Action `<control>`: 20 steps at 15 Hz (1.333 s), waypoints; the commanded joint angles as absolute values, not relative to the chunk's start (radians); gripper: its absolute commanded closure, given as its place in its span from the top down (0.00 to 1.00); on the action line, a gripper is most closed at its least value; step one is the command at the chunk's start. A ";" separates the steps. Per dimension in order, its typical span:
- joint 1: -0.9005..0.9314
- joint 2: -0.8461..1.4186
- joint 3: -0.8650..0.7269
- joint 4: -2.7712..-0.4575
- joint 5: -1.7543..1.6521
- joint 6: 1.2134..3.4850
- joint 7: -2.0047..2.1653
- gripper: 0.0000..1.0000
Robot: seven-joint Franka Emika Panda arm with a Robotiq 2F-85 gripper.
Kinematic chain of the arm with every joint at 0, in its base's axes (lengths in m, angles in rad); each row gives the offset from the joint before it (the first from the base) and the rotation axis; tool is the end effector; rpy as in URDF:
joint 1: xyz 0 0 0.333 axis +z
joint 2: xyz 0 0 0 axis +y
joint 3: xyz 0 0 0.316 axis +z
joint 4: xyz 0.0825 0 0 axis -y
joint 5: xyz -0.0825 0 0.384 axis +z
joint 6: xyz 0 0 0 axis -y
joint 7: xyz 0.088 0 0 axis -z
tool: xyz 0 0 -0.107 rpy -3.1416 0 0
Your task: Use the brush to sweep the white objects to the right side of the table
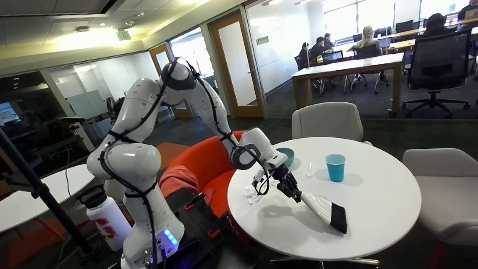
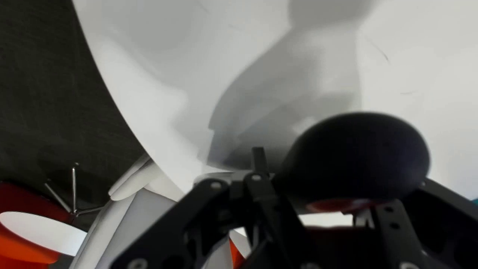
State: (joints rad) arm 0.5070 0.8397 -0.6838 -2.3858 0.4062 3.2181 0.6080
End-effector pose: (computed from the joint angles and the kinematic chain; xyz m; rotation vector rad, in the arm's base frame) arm 0.4618 -0.1663 0.0940 2.3854 -1.2689 0.4860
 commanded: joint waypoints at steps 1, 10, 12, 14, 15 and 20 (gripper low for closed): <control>0.491 0.596 -0.709 -2.524 0.330 3.218 0.412 0.14; 0.580 0.164 -0.882 -2.752 0.072 3.209 0.006 0.14; 0.604 0.093 -0.924 -2.777 0.007 3.198 -0.064 0.14; 0.618 0.023 -0.947 -2.797 -0.054 3.178 -0.124 0.14; 0.618 -0.014 -0.950 -2.805 -0.085 3.165 -0.152 0.14; 0.602 -0.046 -0.920 -2.768 -0.145 3.074 -0.173 0.39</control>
State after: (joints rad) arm 0.6019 -0.0477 -0.9202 -2.7685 -0.1457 3.0729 -0.1736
